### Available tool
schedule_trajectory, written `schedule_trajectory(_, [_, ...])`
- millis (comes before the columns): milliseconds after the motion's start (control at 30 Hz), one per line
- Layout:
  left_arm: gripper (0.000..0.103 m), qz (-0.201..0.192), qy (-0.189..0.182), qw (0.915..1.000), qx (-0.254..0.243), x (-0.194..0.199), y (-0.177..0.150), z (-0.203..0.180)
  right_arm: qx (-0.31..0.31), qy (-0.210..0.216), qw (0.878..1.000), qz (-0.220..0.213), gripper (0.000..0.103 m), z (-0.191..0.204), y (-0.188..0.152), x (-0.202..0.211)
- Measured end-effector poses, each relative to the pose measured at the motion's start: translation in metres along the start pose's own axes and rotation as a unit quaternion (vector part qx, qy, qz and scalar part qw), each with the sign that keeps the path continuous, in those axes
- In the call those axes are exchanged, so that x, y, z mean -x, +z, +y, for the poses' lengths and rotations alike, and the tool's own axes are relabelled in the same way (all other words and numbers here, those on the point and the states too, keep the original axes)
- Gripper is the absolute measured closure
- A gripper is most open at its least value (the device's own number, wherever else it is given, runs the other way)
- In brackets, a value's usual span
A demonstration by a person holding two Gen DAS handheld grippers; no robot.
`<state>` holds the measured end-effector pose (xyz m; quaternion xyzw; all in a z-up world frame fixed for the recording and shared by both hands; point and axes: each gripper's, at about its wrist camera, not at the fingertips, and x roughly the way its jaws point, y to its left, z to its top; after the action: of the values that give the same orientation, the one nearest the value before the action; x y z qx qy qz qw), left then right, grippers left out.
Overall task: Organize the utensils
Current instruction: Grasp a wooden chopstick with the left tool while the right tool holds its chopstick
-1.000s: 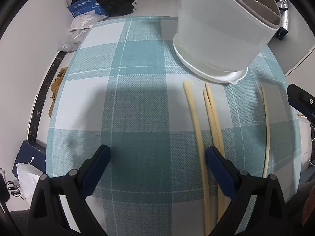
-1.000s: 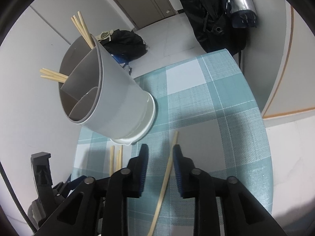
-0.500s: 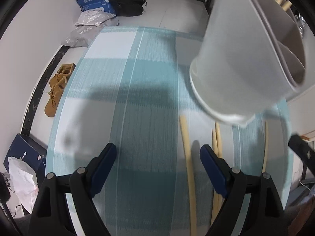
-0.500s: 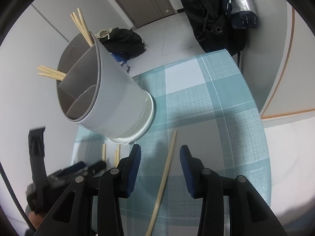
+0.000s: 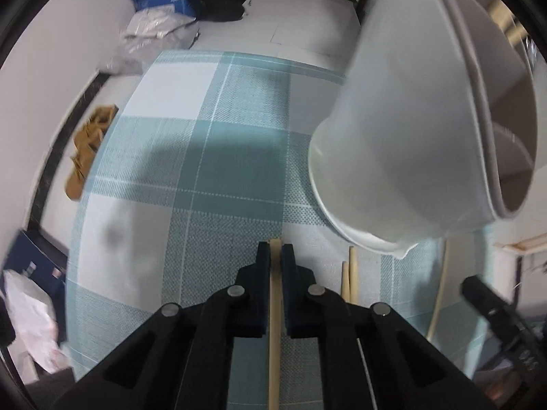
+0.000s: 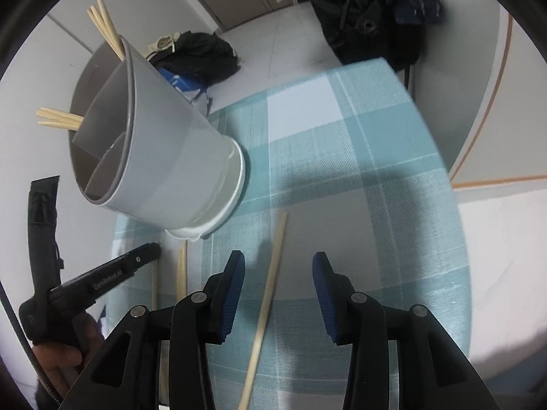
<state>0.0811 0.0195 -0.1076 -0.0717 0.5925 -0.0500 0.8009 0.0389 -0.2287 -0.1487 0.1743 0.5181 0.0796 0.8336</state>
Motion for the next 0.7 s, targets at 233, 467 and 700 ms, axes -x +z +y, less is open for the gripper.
schedule_trajectory(233, [0.1, -0.037, -0.048, 0.9969, 0.05, 0.02, 0.002, 0.03, 0.033, -0.056, 0.998, 0.013, 0.065, 0.017, 0.002, -0.016])
schedule_trajectory(467, [0.1, -0.074, -0.091, 0.9914, 0.058, 0.037, 0.008, 0.03, 0.071, -0.115, 0.991, -0.006, 0.088, 0.039, 0.002, -0.031])
schedule_trajectory(700, [0.1, -0.138, -0.089, 0.9858, 0.035, 0.061, 0.003, 0.023, 0.061, -0.117, 0.991, -0.04, 0.103, 0.037, -0.003, -0.029])
